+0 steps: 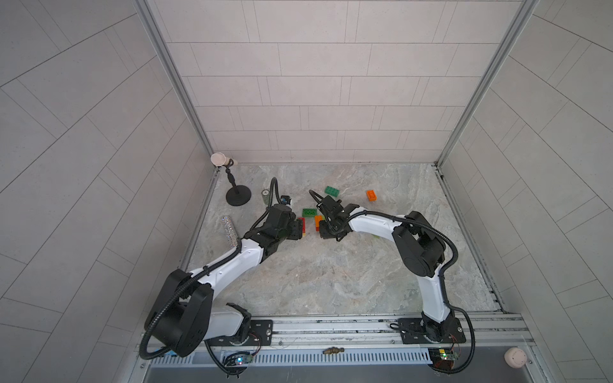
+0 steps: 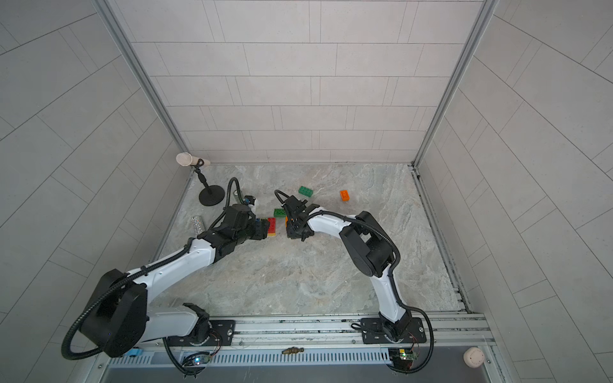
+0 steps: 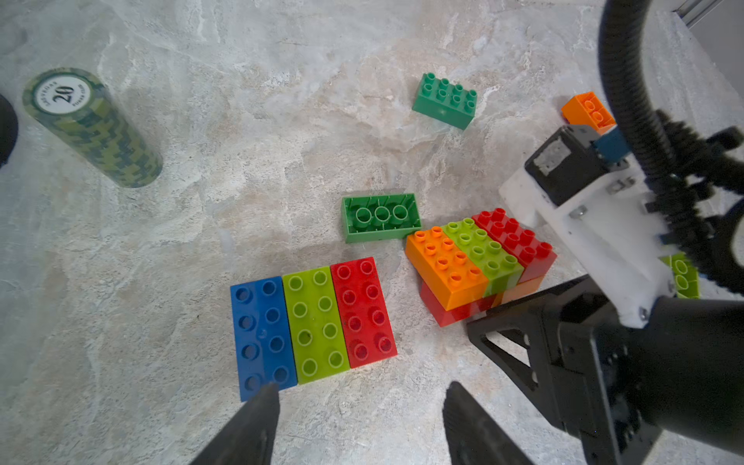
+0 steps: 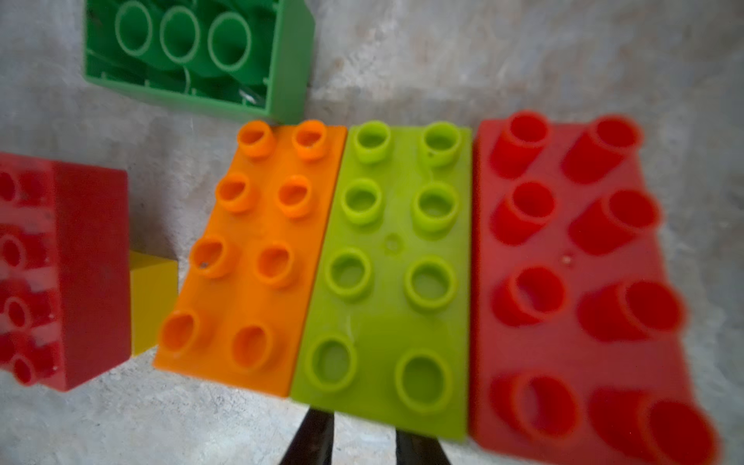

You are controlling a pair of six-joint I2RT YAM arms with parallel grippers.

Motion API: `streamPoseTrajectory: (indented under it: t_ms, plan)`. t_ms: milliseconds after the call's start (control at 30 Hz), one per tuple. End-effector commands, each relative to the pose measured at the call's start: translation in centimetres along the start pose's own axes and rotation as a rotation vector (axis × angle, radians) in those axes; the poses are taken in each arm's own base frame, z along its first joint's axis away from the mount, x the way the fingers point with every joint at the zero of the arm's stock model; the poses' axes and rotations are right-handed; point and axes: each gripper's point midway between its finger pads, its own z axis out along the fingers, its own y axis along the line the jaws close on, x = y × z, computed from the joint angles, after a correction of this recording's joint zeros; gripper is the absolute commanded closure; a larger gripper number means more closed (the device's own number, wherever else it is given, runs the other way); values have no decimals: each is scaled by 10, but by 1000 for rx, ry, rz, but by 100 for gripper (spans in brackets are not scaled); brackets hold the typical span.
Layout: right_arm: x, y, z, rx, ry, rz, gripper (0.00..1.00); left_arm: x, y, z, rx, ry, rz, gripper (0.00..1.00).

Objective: Assemble a rectangle with lego
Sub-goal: Adjust the lego brick at the center of the board.

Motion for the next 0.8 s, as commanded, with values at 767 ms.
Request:
streamPoseTrajectory:
  t_ms: [767]
  plan:
    - [-34, 11, -83, -98, 12, -82, 54, -29, 3, -12, -27, -73, 25, 30]
